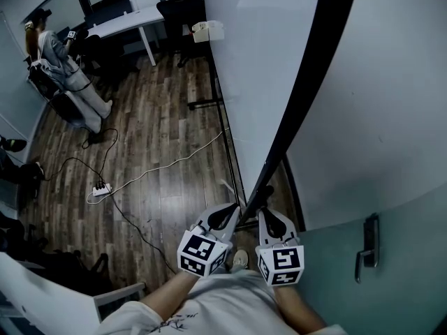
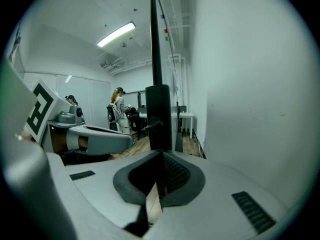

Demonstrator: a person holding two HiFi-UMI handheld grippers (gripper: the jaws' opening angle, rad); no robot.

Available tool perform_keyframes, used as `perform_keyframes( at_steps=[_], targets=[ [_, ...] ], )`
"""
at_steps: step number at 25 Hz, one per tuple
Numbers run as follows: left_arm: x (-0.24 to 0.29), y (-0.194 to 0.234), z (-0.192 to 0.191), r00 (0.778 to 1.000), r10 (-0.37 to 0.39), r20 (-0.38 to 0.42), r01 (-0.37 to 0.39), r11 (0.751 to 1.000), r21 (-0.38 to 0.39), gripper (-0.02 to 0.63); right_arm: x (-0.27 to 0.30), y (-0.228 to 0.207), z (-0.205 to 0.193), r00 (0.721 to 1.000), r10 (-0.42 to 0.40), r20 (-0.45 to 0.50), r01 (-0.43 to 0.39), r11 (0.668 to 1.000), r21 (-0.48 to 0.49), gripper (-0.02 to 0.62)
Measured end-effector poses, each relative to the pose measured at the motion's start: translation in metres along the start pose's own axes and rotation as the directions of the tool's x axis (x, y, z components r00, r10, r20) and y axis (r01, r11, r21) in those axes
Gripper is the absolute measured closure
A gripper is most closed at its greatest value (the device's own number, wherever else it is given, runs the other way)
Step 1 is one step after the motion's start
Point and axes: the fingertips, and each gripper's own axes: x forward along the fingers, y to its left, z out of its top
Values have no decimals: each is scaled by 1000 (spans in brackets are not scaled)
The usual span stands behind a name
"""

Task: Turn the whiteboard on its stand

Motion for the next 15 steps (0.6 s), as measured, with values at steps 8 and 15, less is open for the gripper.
perform_keyframes(
  at_steps=[8,15],
  targets=[
    [-2,0,0,1000,12,-2,-12,1000,12,595,2,1,0,1000,15,-5,-15,1000,-3,589],
    [-3,0,-1,1000,7,-7,-7,1000,18,595,3,3,2,1000,17,0,-17,1000,-11,589]
  ],
)
